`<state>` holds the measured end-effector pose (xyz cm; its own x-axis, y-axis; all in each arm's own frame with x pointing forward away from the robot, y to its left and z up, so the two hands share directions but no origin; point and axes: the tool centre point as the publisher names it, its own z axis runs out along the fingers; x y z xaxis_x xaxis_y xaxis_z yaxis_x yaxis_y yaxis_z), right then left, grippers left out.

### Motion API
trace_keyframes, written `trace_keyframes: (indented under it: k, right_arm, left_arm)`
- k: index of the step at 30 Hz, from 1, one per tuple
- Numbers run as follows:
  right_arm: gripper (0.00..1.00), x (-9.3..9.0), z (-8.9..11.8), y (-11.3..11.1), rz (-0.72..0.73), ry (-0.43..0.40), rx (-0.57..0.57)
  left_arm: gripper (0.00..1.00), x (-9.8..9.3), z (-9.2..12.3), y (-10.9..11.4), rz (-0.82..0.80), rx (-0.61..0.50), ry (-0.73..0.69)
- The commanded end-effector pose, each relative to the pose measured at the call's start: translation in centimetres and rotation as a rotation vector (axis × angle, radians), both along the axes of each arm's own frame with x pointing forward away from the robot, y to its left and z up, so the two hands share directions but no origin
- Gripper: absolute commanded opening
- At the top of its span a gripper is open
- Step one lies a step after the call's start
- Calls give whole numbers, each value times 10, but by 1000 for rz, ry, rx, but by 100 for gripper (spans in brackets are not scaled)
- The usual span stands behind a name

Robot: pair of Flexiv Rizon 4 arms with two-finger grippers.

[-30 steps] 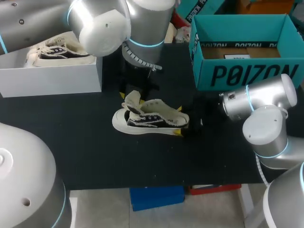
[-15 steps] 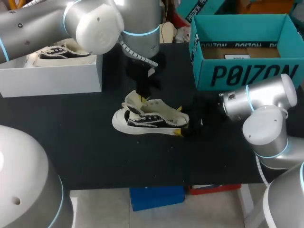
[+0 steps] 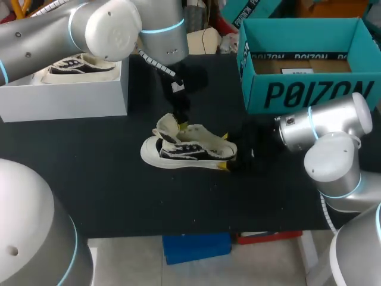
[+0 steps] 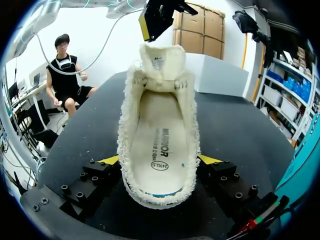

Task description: Take the shoe out of the shoebox, open the shoe tongue, remove and reinsert the insole, then place the shoe into the shoebox

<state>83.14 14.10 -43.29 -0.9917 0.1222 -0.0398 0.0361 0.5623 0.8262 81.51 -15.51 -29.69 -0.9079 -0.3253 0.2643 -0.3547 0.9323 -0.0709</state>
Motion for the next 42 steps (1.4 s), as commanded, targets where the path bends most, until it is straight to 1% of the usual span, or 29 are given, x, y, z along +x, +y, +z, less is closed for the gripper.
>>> trace_keyframes:
  k: [1,2,3,7,13,21,26,30,42]
  right_arm:
    - [0,0,-1,-1,0,3,-2]
    - [0,0,-1,-1,0,3,-2]
    - [0,0,-1,-1,0,3,-2]
    - [0,0,-1,-1,0,3,-2]
    - [0,0,-1,-1,0,3,-2]
    - [0,0,-1,-1,0,3,-2]
    - [0,0,-1,-1,0,3,-2]
    - [0,0,-1,-1,0,3,-2]
    - [0,0,-1,-1,0,3,-2]
  left_arm:
    - [0,11,1,-9,-106,26,-31]
    - [0,13,1,-9,-119,29,-43]
    - [0,14,0,-10,-143,9,-45]
    - [0,21,-5,-12,-138,-49,-23]
    - [0,27,-25,-17,-167,-96,8]
    - [0,34,-47,-30,-202,-93,42]
    - [0,35,-59,-33,-234,-100,70]
    - [0,32,-65,-34,-304,-116,75]
    - [0,32,-66,-34,-301,-110,73]
